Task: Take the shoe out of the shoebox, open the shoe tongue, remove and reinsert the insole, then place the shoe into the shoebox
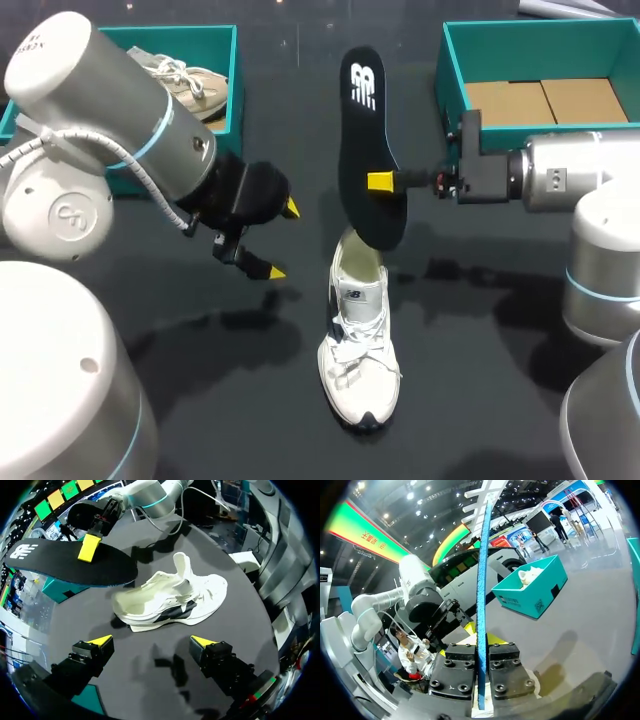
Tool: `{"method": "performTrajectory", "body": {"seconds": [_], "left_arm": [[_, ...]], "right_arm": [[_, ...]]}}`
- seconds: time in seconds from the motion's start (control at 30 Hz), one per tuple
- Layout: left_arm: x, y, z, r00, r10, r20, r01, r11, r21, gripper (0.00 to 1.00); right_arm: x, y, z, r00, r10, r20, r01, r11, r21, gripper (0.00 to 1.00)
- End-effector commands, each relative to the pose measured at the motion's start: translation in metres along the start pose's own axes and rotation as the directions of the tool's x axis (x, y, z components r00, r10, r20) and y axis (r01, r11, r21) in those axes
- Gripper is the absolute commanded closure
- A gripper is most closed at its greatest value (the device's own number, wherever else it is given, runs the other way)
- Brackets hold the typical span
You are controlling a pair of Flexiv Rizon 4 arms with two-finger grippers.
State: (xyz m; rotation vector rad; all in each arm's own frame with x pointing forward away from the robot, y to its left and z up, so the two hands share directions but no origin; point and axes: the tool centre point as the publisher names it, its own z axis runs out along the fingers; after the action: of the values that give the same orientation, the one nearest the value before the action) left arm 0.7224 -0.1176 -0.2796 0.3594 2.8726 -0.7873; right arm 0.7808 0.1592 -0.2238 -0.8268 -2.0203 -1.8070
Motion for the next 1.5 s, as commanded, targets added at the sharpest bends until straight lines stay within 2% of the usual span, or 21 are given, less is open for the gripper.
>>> {"method": "performTrajectory", "body": {"seconds": [0.03,0.3,0.93,1.13,1.5], "left_arm": [[-0.017,0.01,0.005,1.0,-0.009,-0.028,0.009,1.0,0.007,0.0],[-0.025,0.023,0.008,0.995,-0.04,-0.093,0.041,0.999,0.013,0.0],[-0.025,0.023,0.008,0.995,-0.04,-0.093,0.041,0.999,0.013,0.0],[-0.013,0.013,0.009,0.998,-0.03,-0.059,0.03,1.0,-0.01,0.0],[0.006,0.008,0.034,0.996,-0.023,-0.089,0.021,0.999,-0.026,0.0]], "right_arm": [[0.0,0.0,0.005,1.0,-0.001,-0.001,0.001,1.0,0.003,1.0],[0.002,0.0,0.008,1.0,-0.005,0.0,0.005,1.0,0.005,1.0],[0.002,0.0,0.008,1.0,-0.005,0.0,0.005,1.0,0.005,1.0],[0.006,0.003,0.008,0.997,-0.072,0.019,0.072,0.997,-0.028,1.0],[0.005,-0.002,0.023,0.99,-0.136,-0.024,0.135,0.99,-0.046,1.0]]}}
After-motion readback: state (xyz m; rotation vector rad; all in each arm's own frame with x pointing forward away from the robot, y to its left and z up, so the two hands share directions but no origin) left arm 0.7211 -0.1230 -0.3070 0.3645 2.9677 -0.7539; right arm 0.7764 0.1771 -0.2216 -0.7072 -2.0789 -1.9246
